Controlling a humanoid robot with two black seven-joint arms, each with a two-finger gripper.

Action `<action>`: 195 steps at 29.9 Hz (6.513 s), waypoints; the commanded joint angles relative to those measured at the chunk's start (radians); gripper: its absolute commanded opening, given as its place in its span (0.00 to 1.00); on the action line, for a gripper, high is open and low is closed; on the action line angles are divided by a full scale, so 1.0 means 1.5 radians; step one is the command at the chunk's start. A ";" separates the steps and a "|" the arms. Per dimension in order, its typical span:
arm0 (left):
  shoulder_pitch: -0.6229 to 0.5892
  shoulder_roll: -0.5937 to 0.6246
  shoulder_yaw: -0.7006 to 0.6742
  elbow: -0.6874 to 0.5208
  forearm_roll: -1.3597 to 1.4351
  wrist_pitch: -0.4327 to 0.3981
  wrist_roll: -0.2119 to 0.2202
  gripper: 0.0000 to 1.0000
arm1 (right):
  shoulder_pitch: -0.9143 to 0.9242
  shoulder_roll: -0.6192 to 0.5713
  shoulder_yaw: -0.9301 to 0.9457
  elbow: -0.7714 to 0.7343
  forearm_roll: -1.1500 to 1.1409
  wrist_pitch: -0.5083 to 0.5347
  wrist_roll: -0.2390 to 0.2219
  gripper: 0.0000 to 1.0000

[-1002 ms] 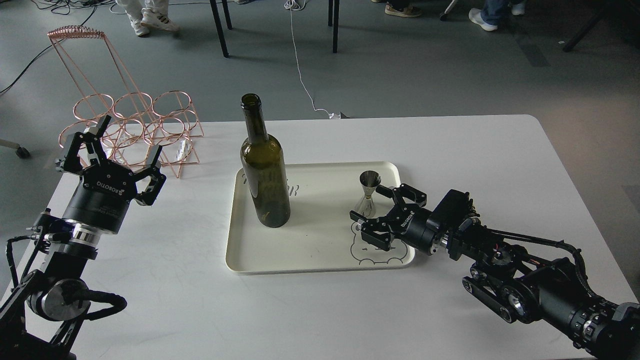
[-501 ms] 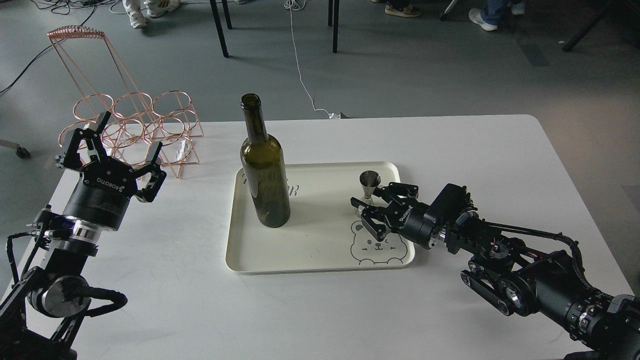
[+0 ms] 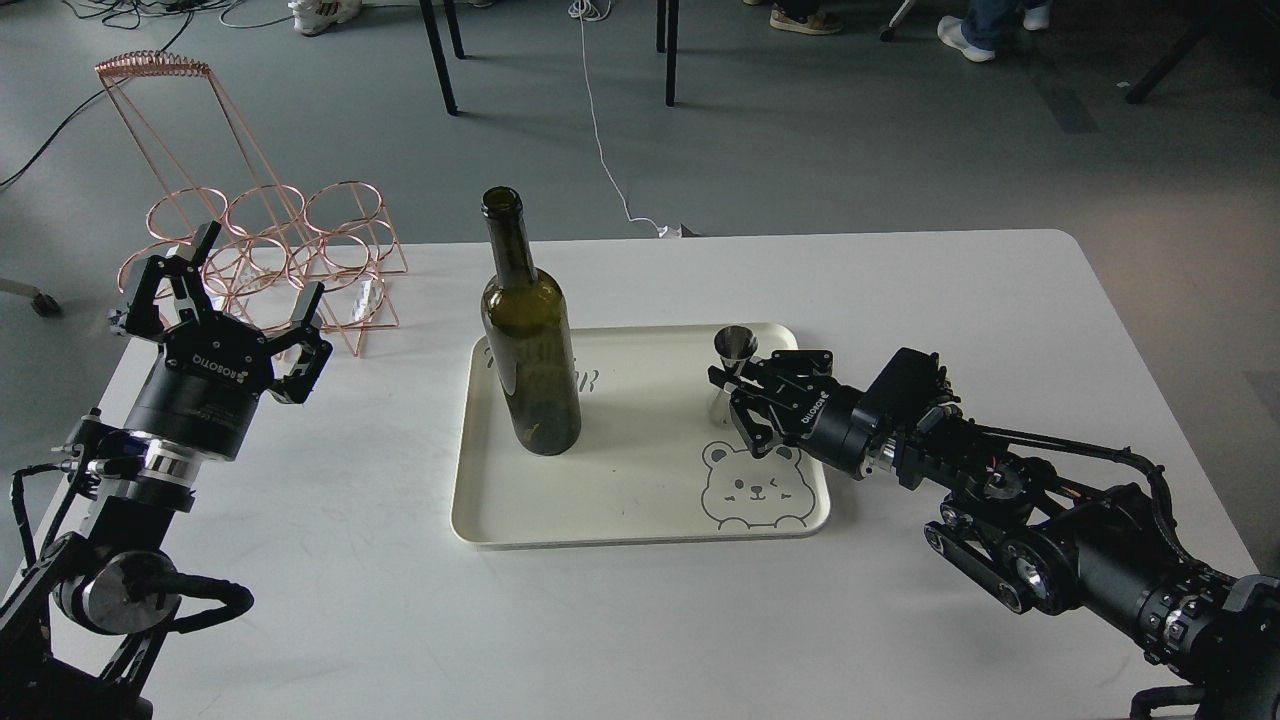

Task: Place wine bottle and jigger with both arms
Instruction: 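Lift the jigger with the right gripper and carry it off the tray, then set the jigger on the table and open the right gripper, then raise the right gripper away from the jigger, then reach the left gripper to the wine bottle neck and grasp it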

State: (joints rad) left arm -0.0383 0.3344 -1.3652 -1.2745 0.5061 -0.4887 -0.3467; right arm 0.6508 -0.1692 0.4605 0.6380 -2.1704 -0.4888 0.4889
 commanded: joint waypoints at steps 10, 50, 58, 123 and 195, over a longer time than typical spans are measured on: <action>0.001 0.004 0.000 -0.003 0.000 0.000 0.000 0.99 | -0.037 -0.117 0.101 0.000 0.092 0.000 0.000 0.11; -0.010 -0.003 0.019 -0.002 0.025 0.000 0.002 0.99 | -0.105 -0.183 0.057 0.004 0.174 0.000 0.000 0.69; -0.012 -0.004 0.019 -0.002 0.025 0.000 0.002 0.99 | -0.106 -0.222 0.052 0.030 0.189 0.000 0.000 0.92; -0.072 0.266 0.032 -0.224 0.847 0.053 -0.095 0.99 | 0.021 -0.168 0.046 0.214 1.350 0.652 0.000 0.99; -0.302 0.145 0.231 -0.147 1.111 0.144 -0.095 0.46 | 0.000 -0.171 0.047 0.216 1.314 0.652 0.000 0.99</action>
State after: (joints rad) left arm -0.4896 0.5544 -1.0185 -1.4962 2.1713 -0.2753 -0.4887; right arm 0.6504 -0.4263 0.5307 0.9618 -0.1994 0.4887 0.4887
